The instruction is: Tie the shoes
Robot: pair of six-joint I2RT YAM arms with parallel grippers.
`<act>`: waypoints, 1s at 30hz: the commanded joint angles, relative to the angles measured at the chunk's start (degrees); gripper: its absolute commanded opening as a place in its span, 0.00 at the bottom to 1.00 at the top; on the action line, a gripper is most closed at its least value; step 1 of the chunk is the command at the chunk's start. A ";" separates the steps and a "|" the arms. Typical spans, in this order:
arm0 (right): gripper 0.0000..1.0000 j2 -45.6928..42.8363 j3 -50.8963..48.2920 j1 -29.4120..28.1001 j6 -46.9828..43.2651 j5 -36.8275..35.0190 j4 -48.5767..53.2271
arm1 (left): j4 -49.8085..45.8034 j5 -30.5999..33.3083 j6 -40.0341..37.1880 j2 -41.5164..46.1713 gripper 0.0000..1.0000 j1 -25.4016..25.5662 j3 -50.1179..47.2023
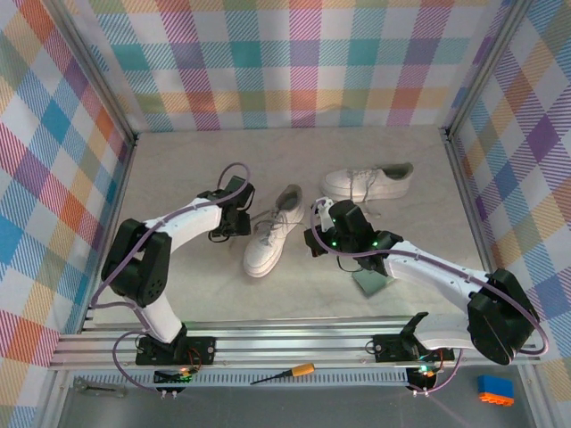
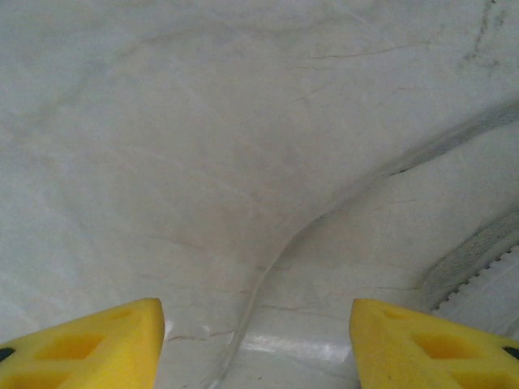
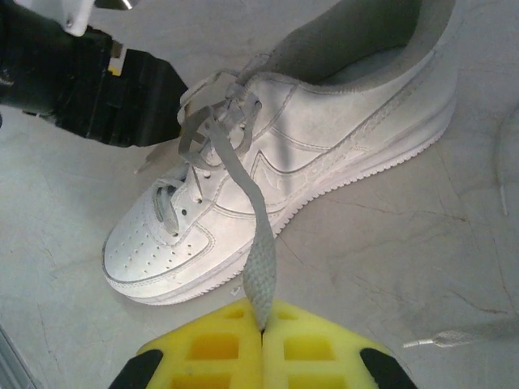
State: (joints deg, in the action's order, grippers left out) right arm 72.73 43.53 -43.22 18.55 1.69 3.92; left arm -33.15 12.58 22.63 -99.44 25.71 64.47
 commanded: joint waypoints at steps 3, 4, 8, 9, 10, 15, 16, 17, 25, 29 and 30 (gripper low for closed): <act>0.00 -1.15 2.06 -0.28 -1.29 -0.58 1.96 | -3.50 -2.55 -2.30 -4.58 0.63 -1.04 3.85; 0.00 -1.27 2.16 -0.28 -1.35 -0.47 2.01 | -3.34 -2.82 -2.31 -5.32 0.63 -1.34 4.06; 0.00 -1.28 2.52 -0.28 -1.48 -0.11 2.36 | -2.82 -4.58 -2.51 -7.50 0.63 -2.14 4.70; 0.00 -1.27 2.48 -0.28 -1.41 -0.11 2.40 | -2.80 -4.90 -2.52 -7.93 0.63 -2.24 4.79; 0.00 -1.19 2.47 -0.28 -1.42 -0.09 2.40 | -2.65 -5.11 -2.42 -8.36 0.63 -2.38 4.79; 0.00 -1.10 2.35 -0.28 -1.10 0.33 2.14 | -1.27 -7.07 -1.81 -9.75 0.58 -3.51 3.66; 0.00 -1.10 2.19 -0.22 -1.06 0.33 2.23 | -0.93 -7.44 -1.61 -10.04 0.55 -3.71 3.28; 0.00 -1.10 2.25 -0.28 -1.01 0.33 2.24 | -0.62 -7.89 -1.41 -10.20 0.48 -3.95 2.89; 0.00 -1.53 3.03 -0.19 1.48 -3.81 3.18 | -1.46 -0.24 2.86 -1.48 0.01 -4.95 -1.62; 0.00 -1.56 3.32 -0.20 4.51 -6.29 3.12 | -2.91 7.61 7.41 9.44 0.00 -6.27 -3.65; 0.00 -1.46 3.40 -0.20 5.52 -6.79 3.27 | -3.33 9.04 8.48 12.37 0.00 -6.95 -3.98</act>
State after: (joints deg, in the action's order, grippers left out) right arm 72.51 44.91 -43.22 20.60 -2.26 6.37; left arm -34.63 14.37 26.57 -95.72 20.51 60.99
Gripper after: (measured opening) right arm 0.045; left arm 0.055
